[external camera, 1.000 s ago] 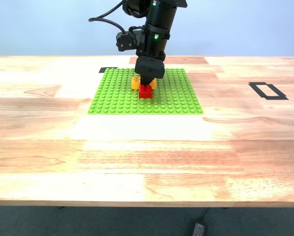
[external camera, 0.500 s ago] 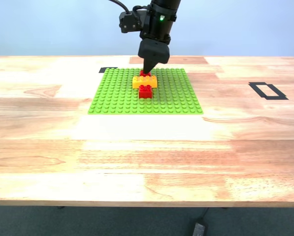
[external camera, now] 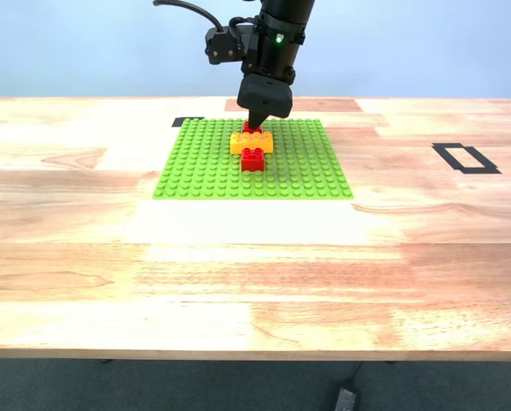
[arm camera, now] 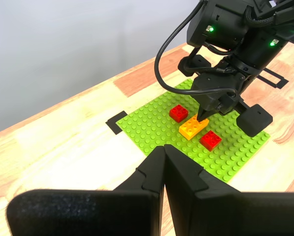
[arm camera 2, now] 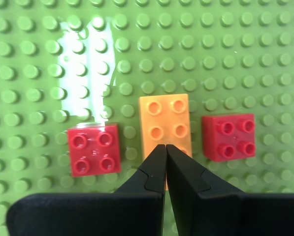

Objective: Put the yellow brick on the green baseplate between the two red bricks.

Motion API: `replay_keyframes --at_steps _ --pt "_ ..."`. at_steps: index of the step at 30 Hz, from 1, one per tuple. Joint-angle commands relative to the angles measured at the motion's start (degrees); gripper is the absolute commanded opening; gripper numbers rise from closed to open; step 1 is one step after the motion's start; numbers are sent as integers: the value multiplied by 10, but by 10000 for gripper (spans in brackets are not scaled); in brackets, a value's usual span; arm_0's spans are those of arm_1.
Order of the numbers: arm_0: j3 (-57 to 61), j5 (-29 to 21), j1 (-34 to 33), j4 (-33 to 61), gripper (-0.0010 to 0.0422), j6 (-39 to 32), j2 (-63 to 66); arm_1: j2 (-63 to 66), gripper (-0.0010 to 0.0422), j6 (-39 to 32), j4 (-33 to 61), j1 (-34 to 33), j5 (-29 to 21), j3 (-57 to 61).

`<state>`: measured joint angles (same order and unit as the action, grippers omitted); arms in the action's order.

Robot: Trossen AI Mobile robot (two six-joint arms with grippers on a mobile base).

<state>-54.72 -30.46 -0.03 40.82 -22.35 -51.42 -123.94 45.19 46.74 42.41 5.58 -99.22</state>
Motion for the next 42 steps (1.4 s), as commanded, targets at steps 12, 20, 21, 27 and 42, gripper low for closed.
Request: replay_keyframes --at_steps 12,20,21,27,42 --pt "0 0 0 0 0 -2 1 -19 -1 -9 -17 -2 2 0" --pt "0 0 0 0 0 -2 2 -41 -1 -9 -15 0 5 0" --pt "0 0 0 0 0 -2 3 -42 -1 -8 -17 0 5 0" --pt "0 0 0 0 0 -2 5 -51 -1 -13 -23 0 8 2" --pt "0 5 0 0 0 -1 5 18 -1 -9 -54 -2 14 1"
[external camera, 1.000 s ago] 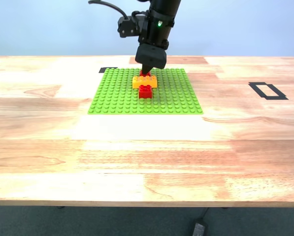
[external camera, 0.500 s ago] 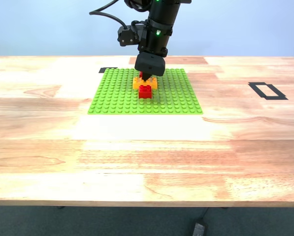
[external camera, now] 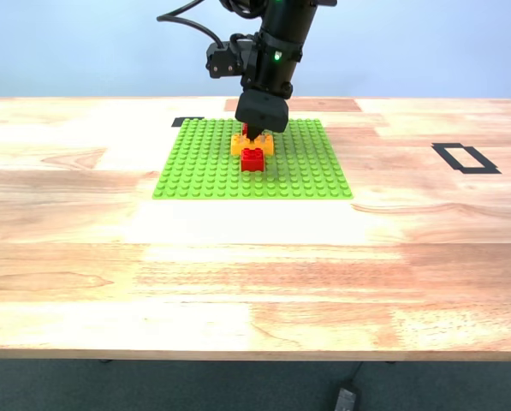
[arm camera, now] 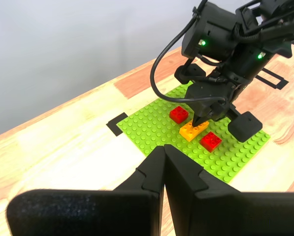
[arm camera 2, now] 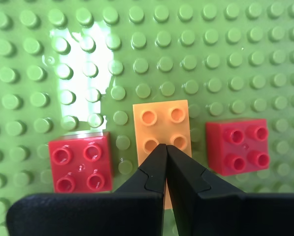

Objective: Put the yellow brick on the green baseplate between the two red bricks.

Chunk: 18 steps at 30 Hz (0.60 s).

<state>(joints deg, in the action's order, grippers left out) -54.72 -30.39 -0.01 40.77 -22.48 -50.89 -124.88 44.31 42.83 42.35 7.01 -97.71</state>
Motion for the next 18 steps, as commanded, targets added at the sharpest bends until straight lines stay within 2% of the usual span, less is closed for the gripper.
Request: replay_keyframes --at_steps 1,10,13,18 --pt "0 4 0 0 0 0 1 35 -1 0 -16 -2 0 -21" --pt "0 4 0 -9 0 0 3 156 -1 -10 -14 -47 -31 -20" --pt "0 8 0 -20 0 0 4 216 -1 -40 -17 -79 -31 3" --pt "1 99 0 -54 0 2 3 340 -1 -104 -61 -136 -30 85"
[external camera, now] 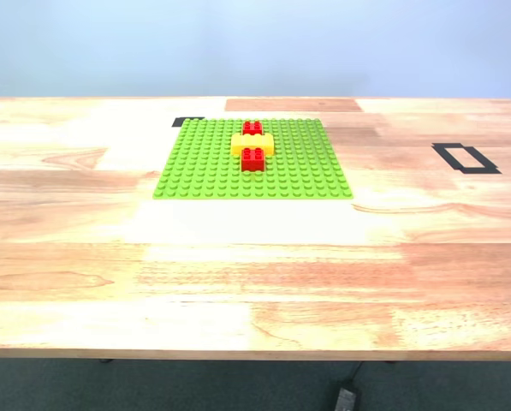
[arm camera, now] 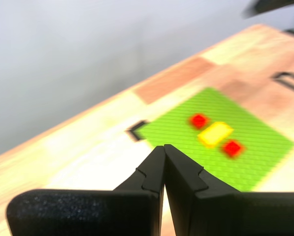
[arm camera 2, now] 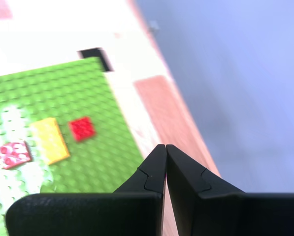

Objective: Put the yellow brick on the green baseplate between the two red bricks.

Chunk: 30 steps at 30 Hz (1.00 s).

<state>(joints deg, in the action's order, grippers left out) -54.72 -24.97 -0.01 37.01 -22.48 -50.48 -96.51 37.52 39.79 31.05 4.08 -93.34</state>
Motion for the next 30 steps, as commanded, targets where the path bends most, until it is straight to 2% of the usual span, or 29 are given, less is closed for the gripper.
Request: replay_keyframes --at_steps 1,3,5,10,13,18,21,24,26,30 --pt "1 61 0 -23 0 2 -1 84 -1 -55 -51 -35 0 68" --pt "3 83 0 -42 0 3 -1 147 -1 -88 -111 -61 0 136" --pt "10 85 1 -79 0 9 -1 208 -1 -116 -182 -89 0 211" --pt "74 85 3 -238 0 80 20 368 -1 -198 -378 -170 -1 428" --pt "120 86 3 -306 0 93 35 444 -1 -254 -448 -222 0 529" --pt "216 85 4 -414 0 145 68 563 -1 -335 -501 -288 0 659" --pt "283 86 4 -501 0 147 90 620 -1 -331 -528 -304 0 713" --pt "352 122 4 -589 0 152 110 666 -1 -333 -557 -308 0 753" --pt "387 146 4 -615 0 159 131 702 -1 -346 -561 -308 -1 775" --pt "429 147 4 -613 -1 163 176 765 -1 -345 -558 -308 -4 808"
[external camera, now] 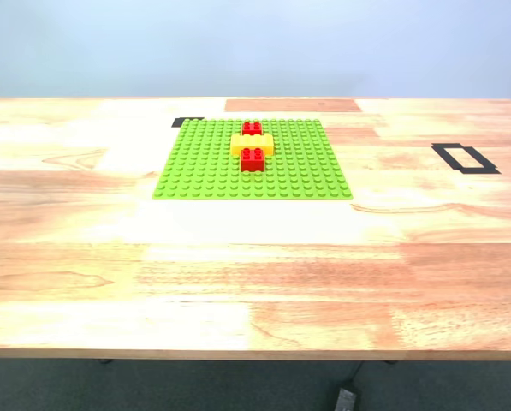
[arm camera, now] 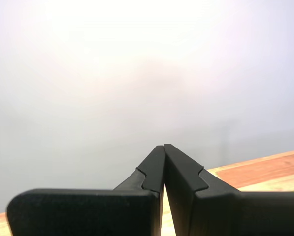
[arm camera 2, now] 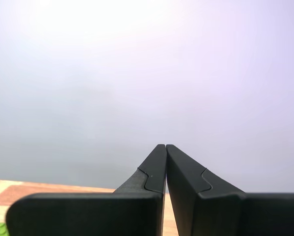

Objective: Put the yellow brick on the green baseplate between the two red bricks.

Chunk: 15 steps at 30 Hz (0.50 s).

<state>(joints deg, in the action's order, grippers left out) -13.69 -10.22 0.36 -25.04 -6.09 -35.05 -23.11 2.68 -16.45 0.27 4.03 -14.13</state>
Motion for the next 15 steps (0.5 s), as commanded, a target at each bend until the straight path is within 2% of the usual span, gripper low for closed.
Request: replay_keyframes --at_steps 1,4,8,15 --pt "25 7 0 14 -1 -1 32 46 -1 3 6 0 -14 24" --pt "50 33 0 24 -1 -1 76 106 -1 -2 49 0 -43 46" --pt "87 73 0 29 -1 23 128 168 -1 -21 154 0 -47 51" --pt "132 71 0 90 -1 37 203 231 -1 -27 261 9 -102 55"
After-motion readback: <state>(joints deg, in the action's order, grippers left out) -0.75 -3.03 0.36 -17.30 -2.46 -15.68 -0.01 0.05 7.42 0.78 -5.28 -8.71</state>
